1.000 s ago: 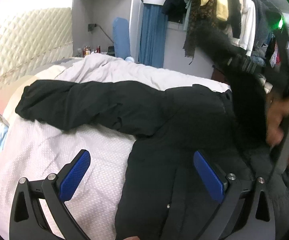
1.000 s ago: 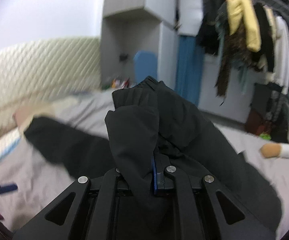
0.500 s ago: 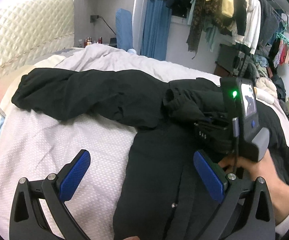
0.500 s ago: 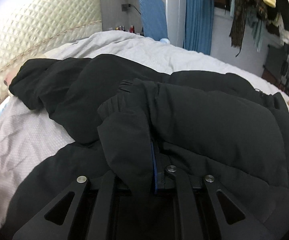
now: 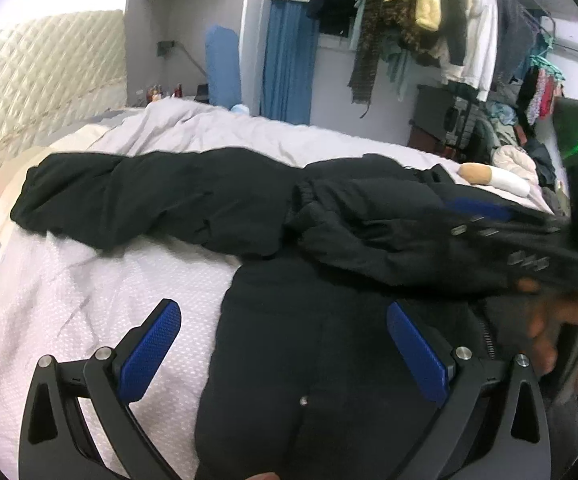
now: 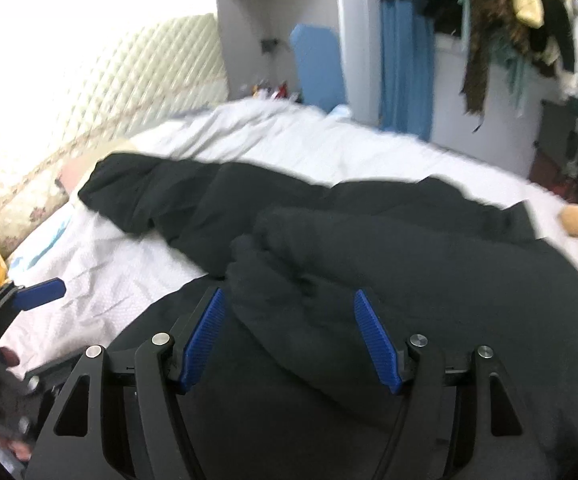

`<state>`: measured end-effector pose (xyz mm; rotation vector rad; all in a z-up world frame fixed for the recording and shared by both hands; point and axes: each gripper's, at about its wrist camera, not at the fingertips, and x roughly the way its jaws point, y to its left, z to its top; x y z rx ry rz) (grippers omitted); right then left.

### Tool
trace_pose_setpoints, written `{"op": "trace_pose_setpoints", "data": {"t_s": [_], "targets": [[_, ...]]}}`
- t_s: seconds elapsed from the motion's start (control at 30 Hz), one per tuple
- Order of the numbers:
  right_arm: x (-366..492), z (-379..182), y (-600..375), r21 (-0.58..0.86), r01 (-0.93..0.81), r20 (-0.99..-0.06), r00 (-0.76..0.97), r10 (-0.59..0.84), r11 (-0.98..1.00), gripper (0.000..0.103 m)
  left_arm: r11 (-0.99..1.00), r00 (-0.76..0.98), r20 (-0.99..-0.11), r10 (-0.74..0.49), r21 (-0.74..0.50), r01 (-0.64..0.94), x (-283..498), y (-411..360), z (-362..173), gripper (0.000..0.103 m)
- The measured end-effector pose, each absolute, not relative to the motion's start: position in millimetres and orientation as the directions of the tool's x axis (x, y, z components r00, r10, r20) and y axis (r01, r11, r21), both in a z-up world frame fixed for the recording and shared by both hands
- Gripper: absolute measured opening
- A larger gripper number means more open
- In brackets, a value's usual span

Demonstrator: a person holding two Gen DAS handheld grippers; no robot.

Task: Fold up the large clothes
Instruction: 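Lift the sleeve and fold it across the jacket body with the right gripper, then release the folded sleeve and withdraw the right gripper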

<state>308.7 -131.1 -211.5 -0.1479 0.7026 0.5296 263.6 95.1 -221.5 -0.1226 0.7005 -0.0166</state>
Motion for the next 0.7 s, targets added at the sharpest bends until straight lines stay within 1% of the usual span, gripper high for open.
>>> {"op": "trace_pose_setpoints", "data": {"t_s": [0.17, 0.27, 0.37, 0.47, 0.53, 0.6, 0.7], "targets": [[291.1, -182.6, -197.8, -0.001, -0.4, -0.587, 0.742, 0.323, 0.916, 0.07, 0.991, 0.764, -0.638, -0.099, -0.137, 0.014, 261.0, 79.3, -223.8, 0.103], [282.3, -173.9, -246.0, -0.009, -0.31, -0.572, 0.782, 0.249, 0.951, 0.07, 0.99, 0.767, -0.632, -0.109, -0.135, 0.029, 259.2, 67.9, -223.2, 0.103], [276.5, -176.8, -293.8, -0.011, -0.21, -0.574, 0.802, 0.165, 0.978, 0.07, 0.986, 0.772, -0.622, -0.133, -0.162, 0.04, 255.4, 60.0, -221.4, 0.103], [274.3, -194.0, -338.1, 0.016, -0.118, -0.607, 0.788, 0.104, 0.993, 0.07, 0.98, 0.773, -0.614, -0.161, -0.192, 0.051, 250.0, 53.3, -220.3, 0.103], [274.4, -209.0, -360.6, 0.032, -0.073, -0.638, 0.766, 0.077, 0.997, 0.07, 0.983, 0.778, -0.609, -0.154, -0.173, 0.06, 246.2, 45.6, -219.4, 0.103], [279.3, -229.4, -375.6, 0.028, -0.047, -0.693, 0.719, 0.053, 0.998, 0.07, 0.986, 0.781, -0.607, -0.147, -0.156, 0.065, 243.7, 39.9, -218.8, 0.103], [284.8, -249.7, -382.4, 0.005, -0.047, -0.735, 0.678, 0.036, 0.999, 0.068, 0.983, 0.778, -0.607, -0.162, -0.169, 0.073, 241.5, 34.1, -217.0, 0.103]]}}
